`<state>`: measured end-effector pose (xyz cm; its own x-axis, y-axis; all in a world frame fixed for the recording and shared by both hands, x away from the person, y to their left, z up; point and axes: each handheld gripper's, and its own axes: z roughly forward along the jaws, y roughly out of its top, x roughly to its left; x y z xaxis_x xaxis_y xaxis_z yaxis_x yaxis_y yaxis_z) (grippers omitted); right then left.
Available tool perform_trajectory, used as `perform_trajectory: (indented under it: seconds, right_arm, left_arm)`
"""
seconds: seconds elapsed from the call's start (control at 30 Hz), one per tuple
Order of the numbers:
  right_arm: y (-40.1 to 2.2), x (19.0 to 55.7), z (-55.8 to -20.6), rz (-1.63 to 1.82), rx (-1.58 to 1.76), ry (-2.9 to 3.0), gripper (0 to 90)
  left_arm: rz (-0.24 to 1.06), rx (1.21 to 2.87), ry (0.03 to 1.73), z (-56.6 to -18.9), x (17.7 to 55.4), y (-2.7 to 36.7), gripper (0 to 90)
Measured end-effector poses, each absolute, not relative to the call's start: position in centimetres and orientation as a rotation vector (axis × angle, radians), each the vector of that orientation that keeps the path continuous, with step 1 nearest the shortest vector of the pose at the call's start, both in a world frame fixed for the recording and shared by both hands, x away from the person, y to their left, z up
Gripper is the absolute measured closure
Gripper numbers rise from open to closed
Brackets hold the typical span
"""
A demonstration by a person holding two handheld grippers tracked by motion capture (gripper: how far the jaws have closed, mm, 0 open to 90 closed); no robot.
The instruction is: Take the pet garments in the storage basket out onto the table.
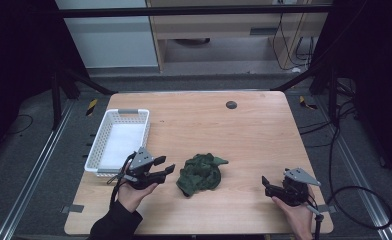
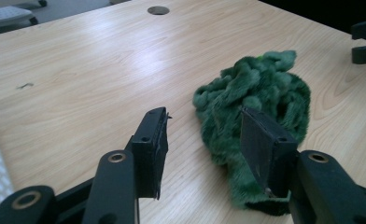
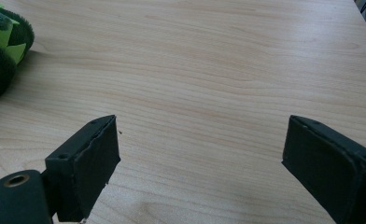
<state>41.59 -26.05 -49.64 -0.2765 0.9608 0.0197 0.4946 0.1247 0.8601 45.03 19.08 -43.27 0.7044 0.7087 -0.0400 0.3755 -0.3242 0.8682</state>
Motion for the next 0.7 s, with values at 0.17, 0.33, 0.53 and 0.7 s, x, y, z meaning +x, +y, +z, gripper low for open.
perform_trajectory:
  seconds: [0.17,0.33,0.53,0.7]
  right_arm:
    - [-26.1,41.5,-49.6,1.072,1.4,1.841,10.7]
    - [-26.1,41.5,-49.6,1.073,1.394,1.844,10.7]
    - [-26.0,41.4,-49.6,1.07,1.394,1.845,10.7]
    - [-25.9,41.3,-49.6,1.07,1.388,1.853,10.7]
  left_arm:
    - [0.448,1.943,0.87,-44.1,44.4,20.2,52.1]
    - [0.446,1.946,0.889,-44.8,43.8,21.3,53.0]
    - [0.455,1.957,0.914,-45.5,43.3,22.4,54.5]
    - [0.459,1.961,0.959,-46.2,42.6,23.8,54.5]
